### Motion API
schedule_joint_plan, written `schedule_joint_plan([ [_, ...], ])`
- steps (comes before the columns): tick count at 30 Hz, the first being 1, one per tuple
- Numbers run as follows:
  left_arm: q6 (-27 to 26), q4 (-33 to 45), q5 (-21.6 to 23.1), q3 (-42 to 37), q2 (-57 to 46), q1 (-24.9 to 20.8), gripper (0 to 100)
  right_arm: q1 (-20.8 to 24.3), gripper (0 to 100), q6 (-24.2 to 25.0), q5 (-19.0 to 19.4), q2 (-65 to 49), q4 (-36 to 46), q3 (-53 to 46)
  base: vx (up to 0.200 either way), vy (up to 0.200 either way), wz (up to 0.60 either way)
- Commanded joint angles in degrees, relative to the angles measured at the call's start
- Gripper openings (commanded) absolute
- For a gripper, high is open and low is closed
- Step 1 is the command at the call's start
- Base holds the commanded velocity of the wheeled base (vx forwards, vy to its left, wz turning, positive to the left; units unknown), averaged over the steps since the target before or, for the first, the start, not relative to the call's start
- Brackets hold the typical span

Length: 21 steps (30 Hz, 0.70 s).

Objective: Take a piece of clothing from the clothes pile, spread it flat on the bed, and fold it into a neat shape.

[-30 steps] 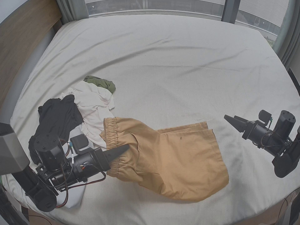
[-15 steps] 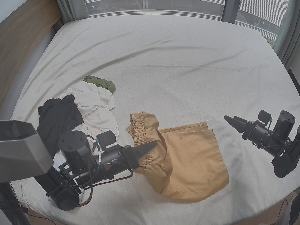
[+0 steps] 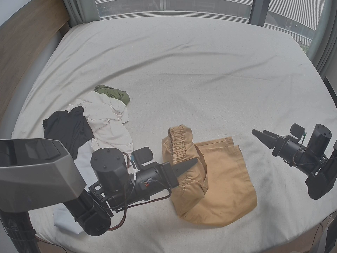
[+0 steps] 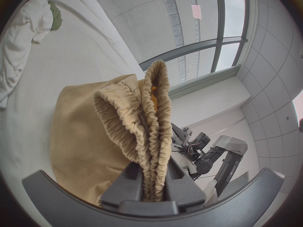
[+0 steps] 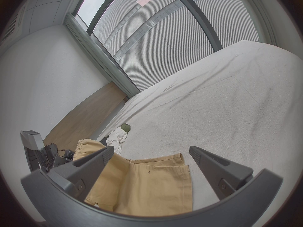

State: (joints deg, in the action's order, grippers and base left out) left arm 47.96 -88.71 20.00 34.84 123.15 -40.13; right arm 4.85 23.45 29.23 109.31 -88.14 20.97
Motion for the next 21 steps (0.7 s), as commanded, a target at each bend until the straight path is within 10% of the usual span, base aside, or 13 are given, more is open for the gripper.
schedule_joint_plan([
  [1, 0.56, 0.47, 0.03, 1.55, 2.18, -1.53, 0, 0.16, 100, 0.01, 0.03, -0.06, -0.02, -0.05, 0.0, 0.0, 0.0],
  [21, 2.49, 6.45, -1.37, 13.15, 9.65, -8.38, 0, 0.33, 100, 0.01, 0.03, -0.15, -0.02, 0.13, 0.0, 0.0, 0.0],
])
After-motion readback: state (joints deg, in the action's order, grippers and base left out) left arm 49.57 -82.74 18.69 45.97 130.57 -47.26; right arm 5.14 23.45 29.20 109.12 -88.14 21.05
